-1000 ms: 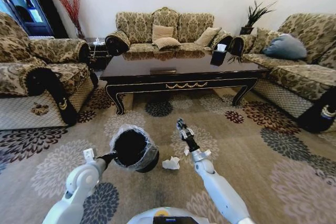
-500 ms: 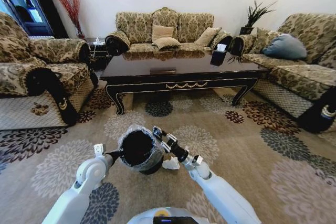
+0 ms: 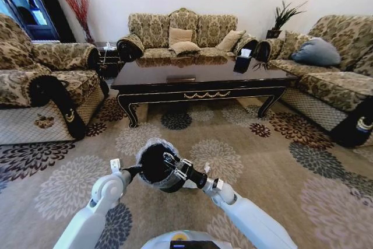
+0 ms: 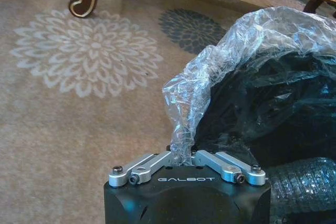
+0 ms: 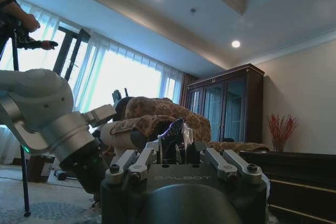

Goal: Move to the front of the table and pick up the trash from the floor, then place it into the trash bin.

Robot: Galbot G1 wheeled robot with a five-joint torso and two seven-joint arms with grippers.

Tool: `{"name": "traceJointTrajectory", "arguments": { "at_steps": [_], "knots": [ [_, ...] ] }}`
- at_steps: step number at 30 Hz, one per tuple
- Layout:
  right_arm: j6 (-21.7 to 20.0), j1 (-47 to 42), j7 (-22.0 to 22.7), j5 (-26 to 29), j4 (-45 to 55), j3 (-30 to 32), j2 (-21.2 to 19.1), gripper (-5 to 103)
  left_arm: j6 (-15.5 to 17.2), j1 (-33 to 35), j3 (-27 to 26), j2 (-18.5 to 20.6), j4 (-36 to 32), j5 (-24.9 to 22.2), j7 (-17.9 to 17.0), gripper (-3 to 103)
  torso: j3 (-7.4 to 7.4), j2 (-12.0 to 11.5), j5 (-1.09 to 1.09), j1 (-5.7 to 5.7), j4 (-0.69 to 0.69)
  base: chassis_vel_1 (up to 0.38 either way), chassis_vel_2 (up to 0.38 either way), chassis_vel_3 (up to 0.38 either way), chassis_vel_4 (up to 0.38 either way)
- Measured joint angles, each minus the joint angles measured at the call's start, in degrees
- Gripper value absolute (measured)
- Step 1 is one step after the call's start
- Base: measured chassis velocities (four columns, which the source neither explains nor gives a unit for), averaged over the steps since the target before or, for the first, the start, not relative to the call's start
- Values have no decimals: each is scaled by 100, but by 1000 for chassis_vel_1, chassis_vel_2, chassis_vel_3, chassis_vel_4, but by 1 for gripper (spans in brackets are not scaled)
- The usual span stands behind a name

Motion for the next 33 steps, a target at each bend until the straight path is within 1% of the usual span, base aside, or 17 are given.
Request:
{"name": "traceJointTrajectory", "arguments": {
  "at_steps": [6, 8, 9, 11, 12, 14, 15, 17, 18, 19, 20, 24, 28, 30, 31, 32, 33],
  "knots": [
    [1, -37, 31, 7, -42, 103, -3, 28, 0, 0, -5, -22, -18, 6, 3, 2, 0, 0, 0, 0, -1, 0, 0, 0, 0],
    [1, -94, 36, 17, -9, 170, -14, 39, 0, 41, -56, -29, -34, 11, 3, 2, 0, 0, 0, 0, -1, 0, 0, 0, 0],
    [1, -94, 36, 17, -9, 170, -14, 39, 0, 41, -56, -29, -34, 11, 3, 2, 0, 0, 0, 0, -1, 0, 0, 0, 0],
    [0, -122, 33, 21, 16, 207, -30, 50, 0, 81, -85, -27, -37, 27, 5, 2, 0, 0, 0, 0, 0, 0, 0, 0, 0],
    [1, -128, 31, 23, 26, 218, -36, 50, 0, 92, -98, -22, -38, 32, 5, 2, 0, 0, 0, 0, 0, 0, 0, 0, 0],
    [0, -129, 27, 23, 31, 252, -37, 61, 0, 101, -130, -13, -37, 38, 5, 2, 0, 0, -1, 0, 0, 0, 0, 0, 0],
    [0, -129, 27, 23, 31, 252, -37, 61, 0, 101, -130, -13, -37, 38, 5, 2, 0, 0, -1, 0, 0, 0, 0, 0, 0],
    [-1, -129, 20, 23, 32, 294, -26, 71, 0, 116, -171, -12, -39, 41, 6, 2, 0, 0, -1, 0, -1, 0, 0, 0, 0],
    [-2, -136, 19, 24, 40, 317, -23, 71, 0, 136, -192, -12, -45, 41, 6, 2, 0, 0, 0, 0, 0, 0, 0, 0, 0],
    [-4, -148, 19, 27, 51, 342, -21, 77, 0, 160, -214, -11, -55, 43, 6, 2, 0, 0, -1, 0, 0, 0, 0, 0, 0],
    [-4, -148, 19, 27, 51, 342, -21, 77, 0, 160, -214, -11, -55, 43, 6, 2, 0, 0, -1, 0, 0, 0, 0, 0, 0],
    [-22, -206, 59, 48, 58, 510, -15, 97, 0, 266, -389, 5, -132, 43, 16, 2, 0, 0, -1, 0, -1, 0, 0, 0, 0],
    [-49, -255, 81, 81, 72, 630, -37, 100, 0, 372, -631, 16, -212, 21, 27, 2, 0, 0, -1, 0, -1, 0, 0, 0, 0],
    [-123, -289, 231, 140, 80, 713, -36, 100, 0, 476, -844, 6, -274, 20, 23, 2, 0, 0, -1, 0, -1, 0, 0, 0, 0],
    [-123, -289, 231, 140, 80, 713, -36, 100, 0, 476, -844, 6, -274, 20, 23, 2, 0, 0, -1, 0, -1, 0, 0, 0, 0],
    [-204, -303, 430, 153, 78, 761, -19, 100, 0, 545, -974, -28, -321, 35, -6, 2, 0, 0, -1, 0, -2, 0, 0, 0, 0],
    [-375, -318, 807, 125, 65, 845, 18, 100, 0, 641, -1160, -98, -395, 50, -40, 2, 0, 0, -1, 0, 0, 0, 0, 0, 0]
  ]
}}
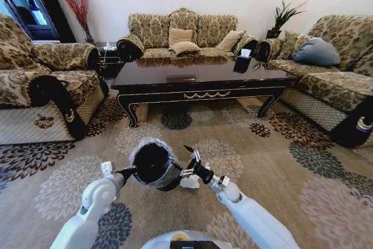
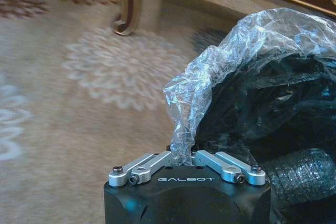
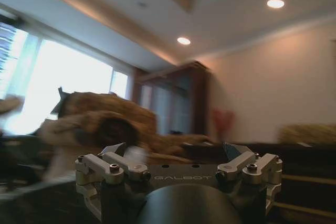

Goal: Move to the front of the table and pick up the trash from the floor, then place it into the trash bin.

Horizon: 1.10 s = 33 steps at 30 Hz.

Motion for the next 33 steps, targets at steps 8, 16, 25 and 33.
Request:
{"name": "traceJointTrajectory", "arguments": {
  "at_steps": [8, 16, 25, 33],
  "knots": [
    [-1765, 160, 3316, -436, -562, 211, 451, 100, 0, 423, -1211, -542, -174, 18, -69, 2, 0, 0, -1, 0, 1, 0, 0, 0, 0],
    [-2905, 251, 4716, 301, -1027, 213, 1028, 100, 0, 630, -2120, -489, -181, -263, -75, 2, 0, 0, 0, 0, -1, 0, 0, 0, 0],
    [-3482, 538, 5199, 529, -2047, 216, 1584, 100, 0, 882, -2579, -598, -328, -352, -61, 2, 0, 0, -1, 0, 0, 0, 0, 0, 0],
    [-3195, 812, 4771, -118, -3430, 357, 1849, 100, 0, 999, -2603, -719, -506, -325, -51, 2, 0, 0, 0, 0, 0, 0, 0, 0, 0]
  ]
}}
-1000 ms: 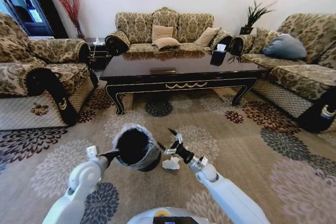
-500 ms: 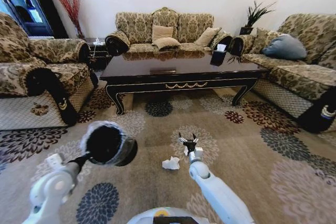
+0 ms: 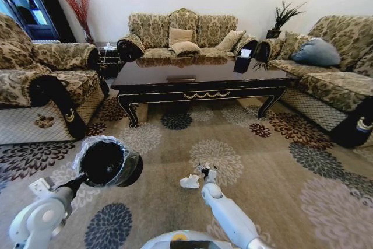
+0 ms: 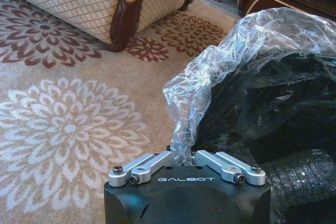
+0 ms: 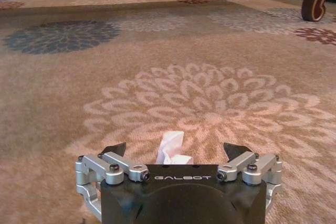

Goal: Move to the front of the table and pick up the trash from the floor, then place it into the trash bin.

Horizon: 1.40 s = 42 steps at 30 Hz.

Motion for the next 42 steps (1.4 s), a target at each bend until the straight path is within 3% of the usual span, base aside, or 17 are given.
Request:
{"name": "traceJointTrajectory", "arguments": {
  "at_steps": [5, 9, 12, 15, 19, 21, 22, 25, 28, 30, 34, 36, 40, 42],
  "knots": [
    [233, 102, -435, -123, -471, 68, 66, 103, 0, -21, 35, -27, -66, 31, -2, 2, 0, 0, 1, 0, -1, 0, 0, 0, 0],
    [325, 190, -627, -125, -647, 129, 111, 95, 0, -27, 79, -40, -68, 72, -4, 2, 0, 0, 0, 0, 0, 0, 0, 0, 0],
    [330, 258, -656, -221, -776, 141, 128, 79, 0, -40, 99, -27, -45, 87, -6, 2, 0, 0, 0, 0, 1, 0, 0, 0, 0],
    [330, 274, -658, -325, -836, 142, 126, 74, 0, -61, 104, -4, -35, 89, -9, 2, 0, 0, 0, 0, 0, 0, 0, 0, 0],
    [311, 275, -653, -485, -922, 139, 108, 52, 0, -111, 154, 32, -21, 86, -26, 2, 0, 0, 1, 0, 0, 0, 0, 0, 0],
    [310, 272, -652, -525, -942, 139, 105, 52, 0, -123, 175, 32, -16, 86, -33, 2, 0, 0, 0, 0, 0, 0, 0, 0, 0],
    [309, 264, -651, -564, -956, 139, 101, 41, 0, -138, 207, 26, -9, 91, -40, 2, 0, 0, 0, 0, 0, 0, 0, 0, 0],
    [309, 254, -651, -601, -961, 141, 97, 36, 0, -156, 260, 10, 7, 120, -44, 2, 0, 0, 0, 0, -1, 0, 0, 0, 0],
    [318, 233, -652, -638, -940, 145, 81, 20, 0, -180, 327, -10, 49, 177, -46, 2, 0, 0, 1, 0, 0, 0, 0, 0, 0],
    [330, 225, -653, -659, -918, 150, 72, 20, 0, -185, 343, -14, 61, 190, -47, 2, 0, 0, 0, 0, 0, 0, 0, 0, 0],
    [545, 164, -829, -690, -706, 165, 3, 2, 0, -206, 410, -15, 95, 220, -48, 2, 0, 0, 1, 0, -1, 0, 0, 0, 0],
    [683, 147, -959, -680, -598, 174, -26, 2, 0, -212, 448, -9, 107, 242, -48, 2, 0, 0, 1, 0, 0, 0, 0, 0, 0],
    [1294, 73, -1641, -288, 138, 137, -235, 0, 0, -279, 722, 43, 193, 455, -36, 2, 0, 0, 0, 0, 0, 0, 0, 0, 0],
    [1373, 61, -1732, -218, 259, 116, -269, 0, 0, -290, 757, 47, 200, 479, -35, 2, 1, 0, 1, 0, 0, 0, 0, 0, 0]
  ]
}}
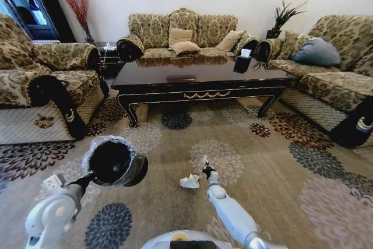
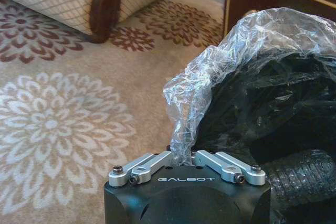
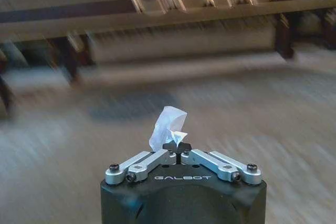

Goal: Move to the front of the table and pick up the trash from the floor, then place it into the trash bin.

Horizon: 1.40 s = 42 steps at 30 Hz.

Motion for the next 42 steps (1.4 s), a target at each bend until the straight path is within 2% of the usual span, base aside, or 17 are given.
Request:
{"name": "traceJointTrajectory", "arguments": {
  "at_steps": [2, 5, 6, 10, 11, 13, 15, 23, 26, 32, 34, 37, 39, 42],
  "knots": [
    [232, -25, -274, 165, 376, -55, -93, 0, 0, -54, 157, 14, 24, 80, 9, 2, 0, 0, 0, 0, 0, 0, 0, 0, 0],
    [827, -111, -1101, 651, 1435, -333, -352, 0, -1, -200, 609, 86, 177, 329, 33, 2, -1, 0, 0, 0, 0, 0, 0, 0, 0],
    [827, -111, -1101, 651, 1435, -333, -352, 0, -1, -200, 609, 86, 177, 329, 33, 2, -1, 0, 0, 0, 0, 0, 0, 0, 0],
    [1369, -140, -2398, 1473, 1991, -667, -478, 0, 0, -356, 1192, 202, 482, 804, 176, 2, 0, 0, 0, 0, 1, 0, 0, 0, 0],
    [1369, -140, -2398, 1473, 1991, -667, -478, 0, 0, -356, 1192, 202, 482, 804, 176, 2, 0, 0, 0, 0, 1, 0, 0, 0, 0],
    [1543, -139, -2949, 1667, 2093, -843, -503, 0, 1, -445, 1448, 253, 588, 854, 178, 2, 0, 0, 0, 0, 0, 0, 0, 0, 0],
    [1662, -124, -3285, 1684, 2183, -1073, -535, 0, 0, -520, 1676, 280, 658, 863, 180, 2, -1, 0, 0, 0, 0, 0, 0, 0, 0],
    [1838, 9, -3867, 1221, 2223, -1821, -720, 0, 0, -830, 2105, 307, 833, 776, 165, 2, -1, 0, 0, 0, 1, 0, 0, 0, 0],
    [1903, 115, -4019, 1035, 2133, -2014, -756, 0, 0, -1050, 2225, 286, 951, 525, 84, 2, 0, 0, 0, 0, -1, 0, 0, 0, 0],
    [1958, 276, -3984, 829, 1946, -2151, -730, 0, 0, -1235, 2301, 237, 974, 265, -9, 2, 0, 0, 0, 0, -2, 0, 0, 0, 0],
    [1968, 289, -3944, 796, 1912, -2151, -715, -3, 0, -1241, 2302, 242, 963, 262, -15, 2, 0, 0, 0, 0, 0, 0, 0, 0, 0],
    [1981, 278, -3910, 762, 1878, -2123, -676, 13, 0, -1227, 2274, 278, 922, 239, -18, 2, 0, 0, 0, 0, 1, 0, 0, 0, 0],
    [1981, 252, -3900, 761, 1872, -2102, -667, 13, 0, -1205, 2249, 293, 910, 233, -19, 2, 0, 0, 0, 0, 1, 0, 0, 0, 0],
    [1980, 191, -3897, 722, 1869, -2061, -649, 29, 0, -1153, 2222, 311, 888, 228, -18, 2, 0, 0, 0, 0, 0, 0, 0, 0, 0]
  ]
}}
